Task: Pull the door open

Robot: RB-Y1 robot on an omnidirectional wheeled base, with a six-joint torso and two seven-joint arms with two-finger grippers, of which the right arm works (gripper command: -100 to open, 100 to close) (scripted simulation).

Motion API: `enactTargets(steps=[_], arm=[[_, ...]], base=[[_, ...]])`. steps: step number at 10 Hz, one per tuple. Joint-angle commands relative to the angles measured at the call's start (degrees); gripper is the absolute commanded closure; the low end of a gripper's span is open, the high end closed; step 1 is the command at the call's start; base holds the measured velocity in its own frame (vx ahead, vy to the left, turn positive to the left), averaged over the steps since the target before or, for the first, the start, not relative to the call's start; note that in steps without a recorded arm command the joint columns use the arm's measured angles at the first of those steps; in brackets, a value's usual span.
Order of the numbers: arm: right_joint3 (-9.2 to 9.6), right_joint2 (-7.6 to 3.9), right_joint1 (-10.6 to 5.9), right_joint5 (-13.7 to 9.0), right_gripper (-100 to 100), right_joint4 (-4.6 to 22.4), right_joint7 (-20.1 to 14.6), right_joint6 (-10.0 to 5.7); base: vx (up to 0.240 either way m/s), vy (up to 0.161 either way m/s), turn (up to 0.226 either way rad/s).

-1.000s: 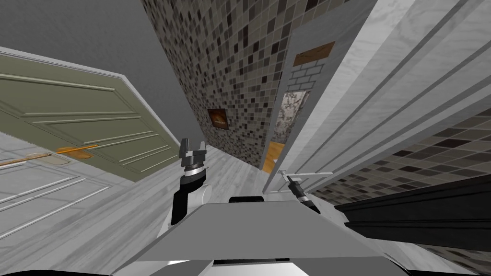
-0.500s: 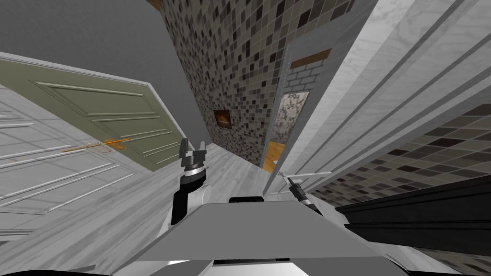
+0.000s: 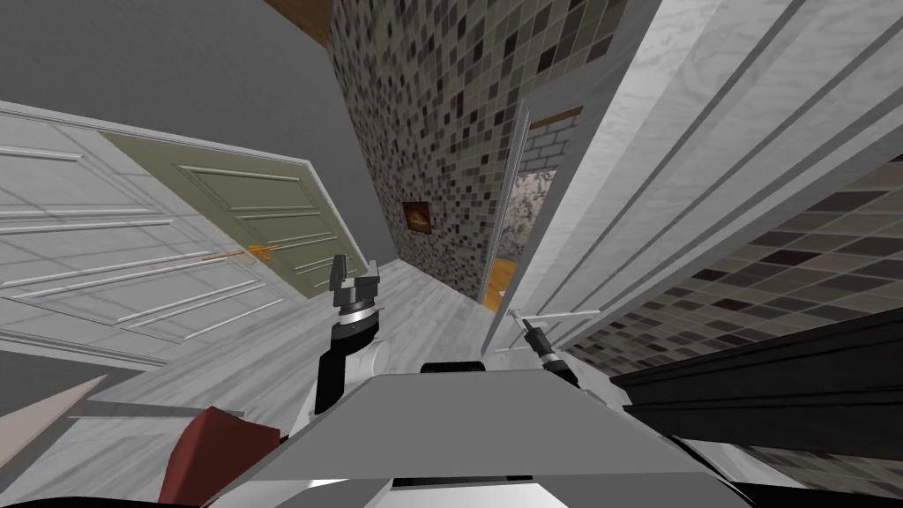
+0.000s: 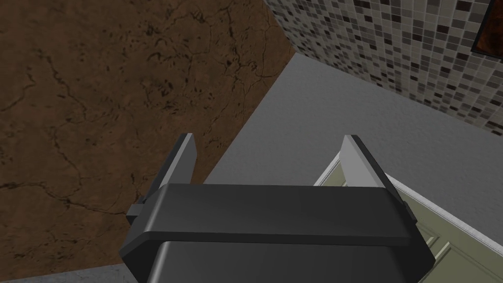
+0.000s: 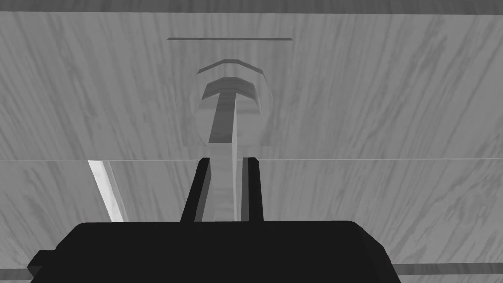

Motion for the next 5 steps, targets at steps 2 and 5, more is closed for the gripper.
enactTargets(steps=[2, 5], arm=[[-0.75, 1.79, -2.9, 1.4, 100, 0.9, 1.0, 2.25], [-1.67, 3.05, -5.95, 2.5, 100, 2.1, 1.7, 4.15]], base=[[-0.267, -0.083, 0.133], [-0.215, -0.085, 0.103]])
